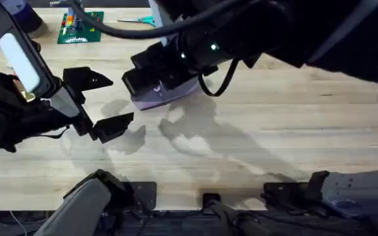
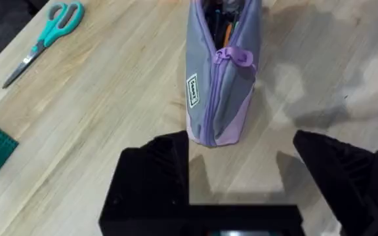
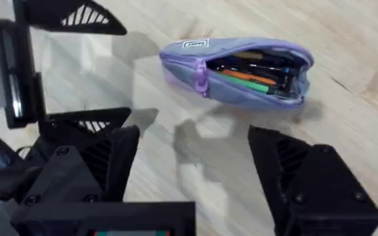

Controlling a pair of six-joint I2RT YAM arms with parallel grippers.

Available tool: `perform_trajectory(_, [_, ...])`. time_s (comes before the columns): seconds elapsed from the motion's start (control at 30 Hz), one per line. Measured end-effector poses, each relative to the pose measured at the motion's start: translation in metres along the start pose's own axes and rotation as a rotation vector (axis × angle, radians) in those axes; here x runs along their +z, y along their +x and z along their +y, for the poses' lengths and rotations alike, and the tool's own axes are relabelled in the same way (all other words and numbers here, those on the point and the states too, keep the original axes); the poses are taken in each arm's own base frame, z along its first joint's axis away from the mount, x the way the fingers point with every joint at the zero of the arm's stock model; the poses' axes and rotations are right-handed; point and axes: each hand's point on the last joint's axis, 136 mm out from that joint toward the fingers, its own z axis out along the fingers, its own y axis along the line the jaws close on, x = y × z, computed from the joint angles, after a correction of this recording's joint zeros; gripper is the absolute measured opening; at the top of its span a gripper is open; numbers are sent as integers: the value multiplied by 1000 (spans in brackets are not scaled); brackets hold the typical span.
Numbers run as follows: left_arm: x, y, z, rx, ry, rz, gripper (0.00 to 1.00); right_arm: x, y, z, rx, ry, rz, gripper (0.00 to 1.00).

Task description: Unzip the bag, pick up the pens from the table one at a time and place them inside, then zip the bag closed.

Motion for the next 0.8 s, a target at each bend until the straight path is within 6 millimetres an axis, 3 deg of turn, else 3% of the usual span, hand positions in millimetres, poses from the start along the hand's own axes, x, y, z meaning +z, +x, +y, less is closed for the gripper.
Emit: perform_trajectory(0.8, [0, 0, 0, 0, 0, 0, 994, 9, 1, -3, 6, 26, 10, 996])
